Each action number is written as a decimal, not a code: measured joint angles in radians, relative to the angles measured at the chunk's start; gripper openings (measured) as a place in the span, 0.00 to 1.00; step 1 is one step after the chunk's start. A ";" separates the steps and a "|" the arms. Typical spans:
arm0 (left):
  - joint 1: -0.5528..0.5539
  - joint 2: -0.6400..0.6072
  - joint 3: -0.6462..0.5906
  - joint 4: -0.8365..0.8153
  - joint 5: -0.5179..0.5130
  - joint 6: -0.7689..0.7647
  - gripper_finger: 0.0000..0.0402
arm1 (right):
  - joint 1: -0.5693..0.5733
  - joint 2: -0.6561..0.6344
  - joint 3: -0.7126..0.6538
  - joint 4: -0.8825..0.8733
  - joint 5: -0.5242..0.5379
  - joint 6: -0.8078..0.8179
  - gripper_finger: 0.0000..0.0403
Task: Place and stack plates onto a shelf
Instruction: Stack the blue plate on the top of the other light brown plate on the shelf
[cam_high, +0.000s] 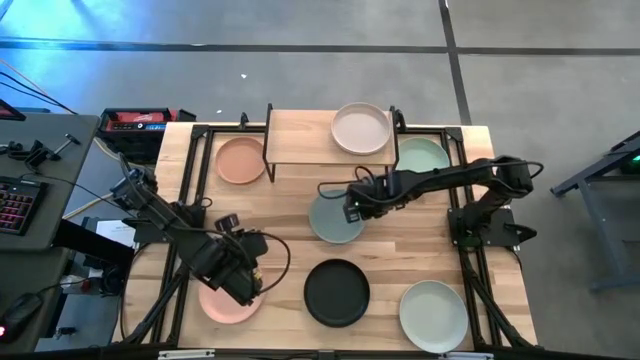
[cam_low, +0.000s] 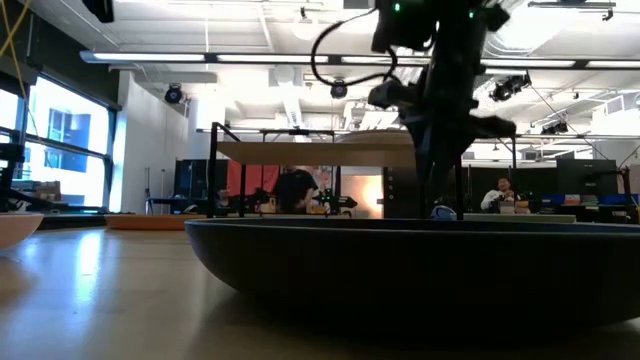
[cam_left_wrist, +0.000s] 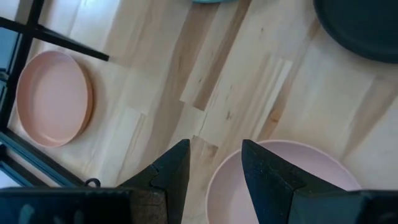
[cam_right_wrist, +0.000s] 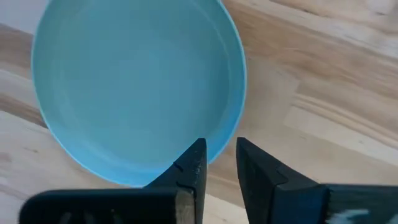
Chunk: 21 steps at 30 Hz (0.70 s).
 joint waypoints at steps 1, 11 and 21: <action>0.007 0.000 0.000 -0.001 0.000 0.006 0.33 | -0.010 0.000 -0.013 0.016 -0.010 -0.007 0.17; 0.081 0.000 0.000 -0.005 -0.006 0.055 0.33 | -0.071 0.000 -0.050 0.050 -0.007 -0.068 0.24; 0.154 0.000 0.000 -0.005 -0.016 0.113 0.33 | -0.118 0.033 -0.049 0.085 -0.007 -0.154 0.24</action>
